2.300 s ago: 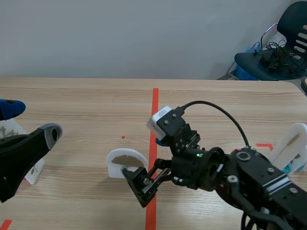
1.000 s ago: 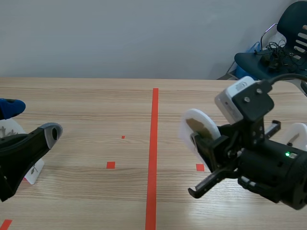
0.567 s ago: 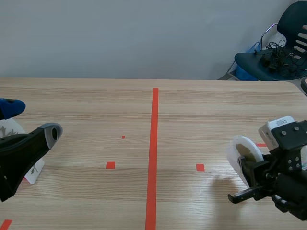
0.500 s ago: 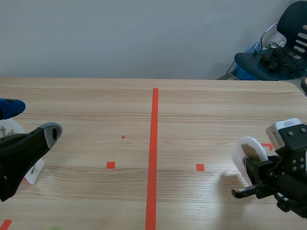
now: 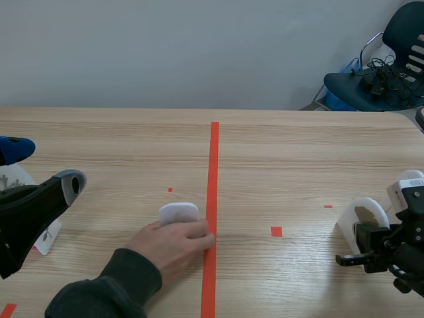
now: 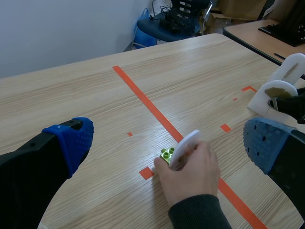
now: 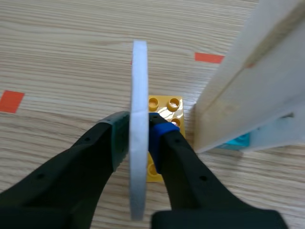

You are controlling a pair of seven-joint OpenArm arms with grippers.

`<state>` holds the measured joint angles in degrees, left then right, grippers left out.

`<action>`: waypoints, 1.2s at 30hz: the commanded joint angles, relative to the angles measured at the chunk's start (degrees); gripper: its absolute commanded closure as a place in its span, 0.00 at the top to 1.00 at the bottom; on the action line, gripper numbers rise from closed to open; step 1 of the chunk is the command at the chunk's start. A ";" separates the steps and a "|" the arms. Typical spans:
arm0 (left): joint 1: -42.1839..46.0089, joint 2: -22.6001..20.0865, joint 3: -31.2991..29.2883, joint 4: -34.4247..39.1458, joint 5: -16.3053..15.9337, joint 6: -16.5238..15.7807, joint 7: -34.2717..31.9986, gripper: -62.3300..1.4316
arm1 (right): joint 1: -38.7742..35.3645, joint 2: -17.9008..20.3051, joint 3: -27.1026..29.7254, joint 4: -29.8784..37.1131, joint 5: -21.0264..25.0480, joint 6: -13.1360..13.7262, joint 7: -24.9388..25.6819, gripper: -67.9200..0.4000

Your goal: Do the leaf sorting experiment

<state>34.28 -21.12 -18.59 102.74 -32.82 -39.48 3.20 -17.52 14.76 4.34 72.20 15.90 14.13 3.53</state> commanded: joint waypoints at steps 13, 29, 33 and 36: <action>-0.02 -0.02 0.00 1.46 -0.81 -0.13 -0.72 1.00 | -0.61 0.68 1.07 18.60 5.99 5.42 -3.67 0.60; -0.02 -3.19 1.07 1.44 1.55 -0.15 -0.24 1.00 | -15.34 11.13 1.95 54.71 16.79 6.29 -14.34 1.00; -0.20 -5.05 4.63 1.36 6.29 -0.13 -0.85 1.00 | -22.86 14.80 4.07 59.84 17.59 4.92 -17.31 1.00; -2.14 -5.25 9.46 -0.02 9.86 -0.02 -1.90 1.00 | -25.33 14.88 5.84 60.59 17.57 4.72 -17.88 1.00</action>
<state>33.58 -26.85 -10.26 102.67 -22.87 -39.48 2.66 -44.05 30.22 9.61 133.88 33.04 19.29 -15.03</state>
